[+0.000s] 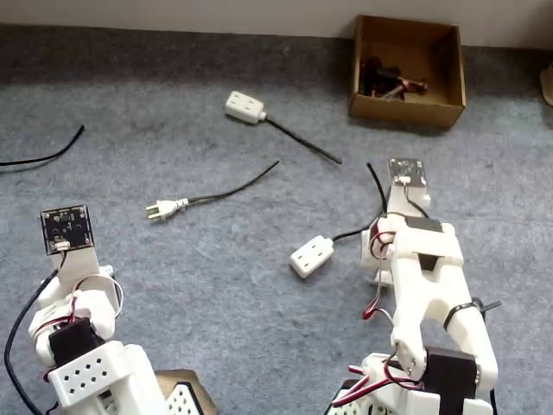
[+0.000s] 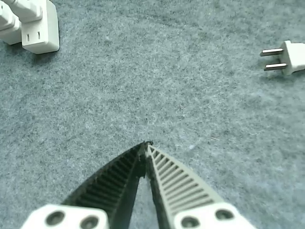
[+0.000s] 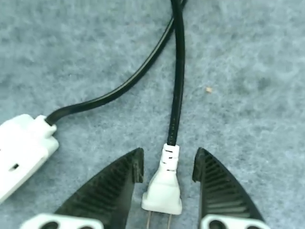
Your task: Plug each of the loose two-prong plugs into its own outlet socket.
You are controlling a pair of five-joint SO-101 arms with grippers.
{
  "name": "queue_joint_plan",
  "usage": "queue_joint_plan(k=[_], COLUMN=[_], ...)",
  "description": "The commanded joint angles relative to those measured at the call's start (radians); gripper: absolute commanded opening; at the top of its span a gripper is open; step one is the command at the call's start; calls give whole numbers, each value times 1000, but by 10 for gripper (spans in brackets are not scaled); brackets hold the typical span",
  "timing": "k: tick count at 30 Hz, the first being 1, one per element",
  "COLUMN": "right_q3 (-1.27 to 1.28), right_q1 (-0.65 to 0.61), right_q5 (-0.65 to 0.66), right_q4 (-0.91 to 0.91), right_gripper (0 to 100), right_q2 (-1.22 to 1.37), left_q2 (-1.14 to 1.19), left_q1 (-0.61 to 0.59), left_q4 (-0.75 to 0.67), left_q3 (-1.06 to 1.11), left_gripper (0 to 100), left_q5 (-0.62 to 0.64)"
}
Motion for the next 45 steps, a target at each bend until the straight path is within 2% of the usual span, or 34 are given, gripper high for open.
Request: queue_joint_plan(k=[1, 25, 31, 38, 45], right_q3=[-45, -38, -41, -41, -119], right_q1=[-12, -1, 22, 27, 27], right_q5=[0, 11, 37, 64, 92], right_q4=[-30, -28, 8, 18, 117], right_gripper=[177, 176, 77, 77, 78], right_q2=[-22, 74, 77, 74, 82], left_q2=[-15, -15, -15, -15, -15], left_q1=[12, 10, 10, 8, 8], left_q4=[-15, -15, -15, -35, -35], left_q3=[-5, -5, -5, 10, 10], left_gripper=[7, 7, 7, 7, 7], left_q5=[-6, -6, -6, -6, -6])
